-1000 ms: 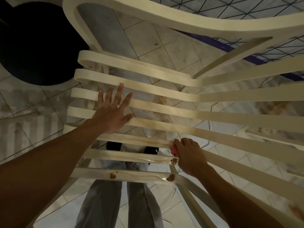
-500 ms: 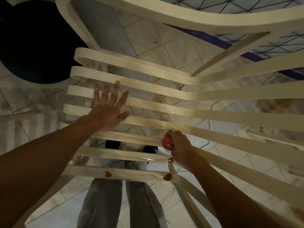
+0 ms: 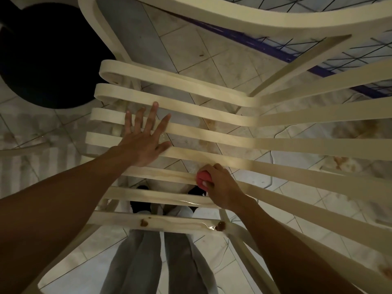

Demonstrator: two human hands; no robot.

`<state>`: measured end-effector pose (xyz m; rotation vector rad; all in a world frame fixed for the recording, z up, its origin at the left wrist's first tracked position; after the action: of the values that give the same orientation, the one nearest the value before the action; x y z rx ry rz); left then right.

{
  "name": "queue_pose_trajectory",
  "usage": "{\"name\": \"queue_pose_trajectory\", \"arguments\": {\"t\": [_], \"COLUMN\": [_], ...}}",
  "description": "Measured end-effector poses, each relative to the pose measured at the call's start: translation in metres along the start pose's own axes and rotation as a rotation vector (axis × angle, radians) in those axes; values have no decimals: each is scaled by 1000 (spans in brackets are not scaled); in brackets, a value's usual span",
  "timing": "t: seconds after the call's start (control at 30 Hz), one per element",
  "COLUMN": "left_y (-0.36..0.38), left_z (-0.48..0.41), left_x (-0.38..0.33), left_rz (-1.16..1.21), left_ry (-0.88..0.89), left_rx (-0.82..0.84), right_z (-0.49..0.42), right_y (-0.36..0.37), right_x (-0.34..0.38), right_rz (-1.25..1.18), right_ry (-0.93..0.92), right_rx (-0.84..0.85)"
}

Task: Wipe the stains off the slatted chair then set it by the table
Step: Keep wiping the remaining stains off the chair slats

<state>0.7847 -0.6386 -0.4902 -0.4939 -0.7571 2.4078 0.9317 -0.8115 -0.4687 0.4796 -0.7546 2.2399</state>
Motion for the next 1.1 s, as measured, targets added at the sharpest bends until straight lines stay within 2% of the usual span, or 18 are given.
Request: {"name": "queue_pose_trajectory", "arguments": {"t": [0.1,0.37,0.47,0.7,0.87,1.1], "left_y": [1,3,4,3,4,3], "left_z": [0,-1,2,2,2,2], "left_x": [2,4,5,6,5,4], "left_rz": [-3,-32,-50,-103,-111,-109], "left_ry": [4,38,59,40,34,32], "left_rx": [-4,20,46,43,25,6], "right_z": [7,25,28,25,14,3], "right_y": [-7,-27,-26,-26,-24,-3], "right_x": [-13,-44,-47,-51,-46,-21], "right_rz": [20,356,384,336,165,43], "right_ry": [63,413,490,479,345,134], "right_rx": [-1,54,52,22,103,108]}}
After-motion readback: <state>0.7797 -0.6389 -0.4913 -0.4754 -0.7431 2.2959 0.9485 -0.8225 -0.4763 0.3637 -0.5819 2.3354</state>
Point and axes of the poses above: each hand's wrist, its own z-axis away from the middle knuckle, its own y-axis out of the palm, x = y × z, the point moved 8 cm from there along -z, towards the middle knuckle, and after that the axes turned 14 degrees about x, right-handed, at the moved point
